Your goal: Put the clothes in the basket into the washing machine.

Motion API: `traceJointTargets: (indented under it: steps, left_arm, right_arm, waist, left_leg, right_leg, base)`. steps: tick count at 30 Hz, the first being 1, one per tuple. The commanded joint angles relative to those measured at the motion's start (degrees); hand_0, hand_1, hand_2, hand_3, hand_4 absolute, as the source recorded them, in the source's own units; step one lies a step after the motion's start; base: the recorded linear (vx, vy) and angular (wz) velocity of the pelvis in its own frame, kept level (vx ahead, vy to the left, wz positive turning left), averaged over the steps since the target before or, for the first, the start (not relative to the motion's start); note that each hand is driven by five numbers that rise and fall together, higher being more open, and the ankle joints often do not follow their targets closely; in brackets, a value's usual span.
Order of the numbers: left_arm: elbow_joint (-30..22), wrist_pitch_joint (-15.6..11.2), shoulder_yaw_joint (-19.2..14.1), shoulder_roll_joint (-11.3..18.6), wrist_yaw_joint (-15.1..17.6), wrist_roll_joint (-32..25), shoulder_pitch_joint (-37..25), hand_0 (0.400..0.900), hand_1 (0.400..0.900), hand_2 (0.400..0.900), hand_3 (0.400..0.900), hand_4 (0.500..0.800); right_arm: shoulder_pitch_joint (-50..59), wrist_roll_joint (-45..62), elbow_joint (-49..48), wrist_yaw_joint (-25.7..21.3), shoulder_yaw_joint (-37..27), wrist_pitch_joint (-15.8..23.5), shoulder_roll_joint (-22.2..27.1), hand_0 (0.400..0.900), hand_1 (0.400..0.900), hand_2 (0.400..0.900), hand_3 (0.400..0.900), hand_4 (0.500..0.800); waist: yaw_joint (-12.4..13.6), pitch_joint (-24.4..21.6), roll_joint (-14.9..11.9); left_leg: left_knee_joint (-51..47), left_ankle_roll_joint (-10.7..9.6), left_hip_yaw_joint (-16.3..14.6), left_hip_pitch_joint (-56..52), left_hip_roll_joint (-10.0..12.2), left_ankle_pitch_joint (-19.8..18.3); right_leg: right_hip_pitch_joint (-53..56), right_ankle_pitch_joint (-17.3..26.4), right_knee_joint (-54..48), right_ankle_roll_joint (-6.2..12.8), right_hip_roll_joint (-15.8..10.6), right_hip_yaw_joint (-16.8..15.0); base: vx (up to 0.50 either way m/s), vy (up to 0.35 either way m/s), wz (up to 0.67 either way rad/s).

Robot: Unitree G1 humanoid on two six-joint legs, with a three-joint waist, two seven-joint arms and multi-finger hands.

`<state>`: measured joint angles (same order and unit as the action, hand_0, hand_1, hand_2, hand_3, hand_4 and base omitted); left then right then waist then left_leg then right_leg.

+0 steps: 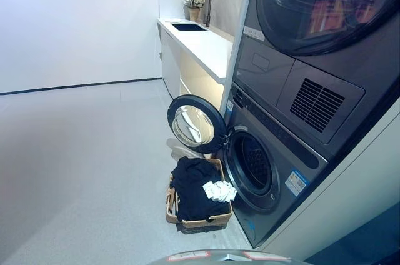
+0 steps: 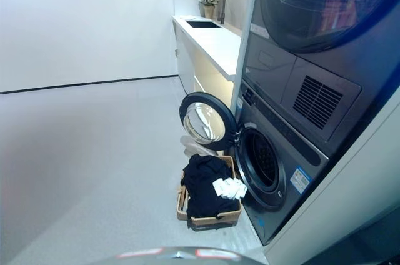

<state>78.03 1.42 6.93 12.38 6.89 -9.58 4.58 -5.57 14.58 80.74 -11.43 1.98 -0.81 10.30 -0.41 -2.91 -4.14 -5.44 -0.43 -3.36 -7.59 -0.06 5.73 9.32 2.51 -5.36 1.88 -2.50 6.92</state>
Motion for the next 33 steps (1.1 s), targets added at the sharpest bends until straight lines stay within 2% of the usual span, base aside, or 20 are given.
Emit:
traceJointTargets:
  steps: [1,23,33]
  left_arm:
    - [2.4,-0.8,-0.7,-2.8,0.0,-0.5,-4.7,0.900,0.900,0.900,0.900,0.800]
    - [2.7,-0.8,-0.6,-3.1,0.2,-0.6,-4.6,0.900,0.900,0.900,0.900,0.800]
    - [1.5,-0.8,0.0,-2.5,0.7,-1.4,-6.5,0.900,0.900,0.900,0.900,0.800]
  right_arm:
    - [6.5,0.6,1.0,-0.9,-1.6,1.1,3.7,0.900,0.900,0.900,0.900,0.800]
    - [6.4,0.3,0.9,-0.9,-1.2,1.3,3.7,0.900,0.900,0.900,0.900,0.800]
    - [8.3,0.0,-0.3,-1.1,-0.2,1.2,4.8,0.900,0.900,0.900,0.900,0.800]
  waist:
    - [-0.2,6.0,4.5]
    - [-0.3,7.0,4.5]
    - [-0.2,10.4,5.3]
  left_leg:
    - [0.4,-0.2,1.1,-4.4,-2.0,-11.2]
    - [0.4,-0.3,1.1,-4.5,-1.9,-11.3]
    - [2.4,-0.2,1.2,-1.3,-1.2,-10.5]
  right_leg:
    - [3.1,-7.3,0.4,2.32,2.1,-0.1]
    - [3.4,-7.4,0.4,2.32,2.1,0.2]
    - [-1.2,-8.1,4.0,1.17,2.5,-0.5]
  base:
    - [0.00,0.000,0.00]
    - [0.00,0.000,0.00]
    - [-0.02,-0.065,-0.03]
